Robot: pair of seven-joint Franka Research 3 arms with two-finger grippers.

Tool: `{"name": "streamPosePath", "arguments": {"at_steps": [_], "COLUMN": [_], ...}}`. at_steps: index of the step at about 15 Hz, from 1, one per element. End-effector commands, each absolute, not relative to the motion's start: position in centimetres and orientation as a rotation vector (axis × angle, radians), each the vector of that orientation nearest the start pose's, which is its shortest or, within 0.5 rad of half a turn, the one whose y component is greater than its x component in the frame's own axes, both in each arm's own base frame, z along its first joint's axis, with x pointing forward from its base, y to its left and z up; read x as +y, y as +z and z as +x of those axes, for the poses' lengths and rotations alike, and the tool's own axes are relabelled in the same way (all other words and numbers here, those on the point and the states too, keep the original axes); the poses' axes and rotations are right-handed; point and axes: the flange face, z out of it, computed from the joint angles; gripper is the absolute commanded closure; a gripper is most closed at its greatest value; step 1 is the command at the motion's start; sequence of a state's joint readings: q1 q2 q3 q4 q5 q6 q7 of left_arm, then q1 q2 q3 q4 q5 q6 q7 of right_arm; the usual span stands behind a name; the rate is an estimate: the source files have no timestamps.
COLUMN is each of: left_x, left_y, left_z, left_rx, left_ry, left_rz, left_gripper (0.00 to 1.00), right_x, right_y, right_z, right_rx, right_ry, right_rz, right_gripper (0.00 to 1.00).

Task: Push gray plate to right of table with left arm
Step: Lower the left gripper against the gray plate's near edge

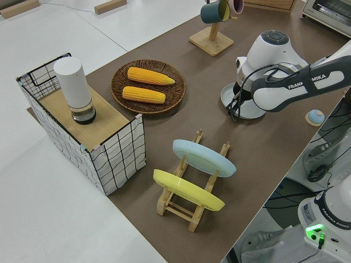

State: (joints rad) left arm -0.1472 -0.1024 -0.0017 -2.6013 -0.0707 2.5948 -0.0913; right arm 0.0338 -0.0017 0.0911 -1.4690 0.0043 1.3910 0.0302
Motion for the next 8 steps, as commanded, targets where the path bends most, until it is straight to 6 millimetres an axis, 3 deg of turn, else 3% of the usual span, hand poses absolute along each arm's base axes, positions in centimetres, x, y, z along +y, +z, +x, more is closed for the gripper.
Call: {"name": "streamPosePath", "arguments": {"at_steps": [1, 4, 8], "left_x": [-7.0, -8.6, -13.8], "left_y": [28.8, 28.5, 28.9], "left_z": [43.5, 43.3, 43.0], "left_rx": [-0.034, -0.048, -0.105], "left_ry": [-0.123, -0.108, -0.108], "left_rz": [-3.202, -3.223, -3.243], "left_gripper": [1.0, 1.0, 1.0], "right_x": [6.5, 6.5, 6.5], "right_y": [66.1, 66.0, 66.1], "right_z": [52.7, 52.7, 52.7], "right_rx": [-0.147, -0.147, -0.145], "right_ry": [0.126, 0.128, 0.126], "right_rz": [-3.13, -3.13, -3.13], "right_gripper": [0.017, 0.017, 0.017]}}
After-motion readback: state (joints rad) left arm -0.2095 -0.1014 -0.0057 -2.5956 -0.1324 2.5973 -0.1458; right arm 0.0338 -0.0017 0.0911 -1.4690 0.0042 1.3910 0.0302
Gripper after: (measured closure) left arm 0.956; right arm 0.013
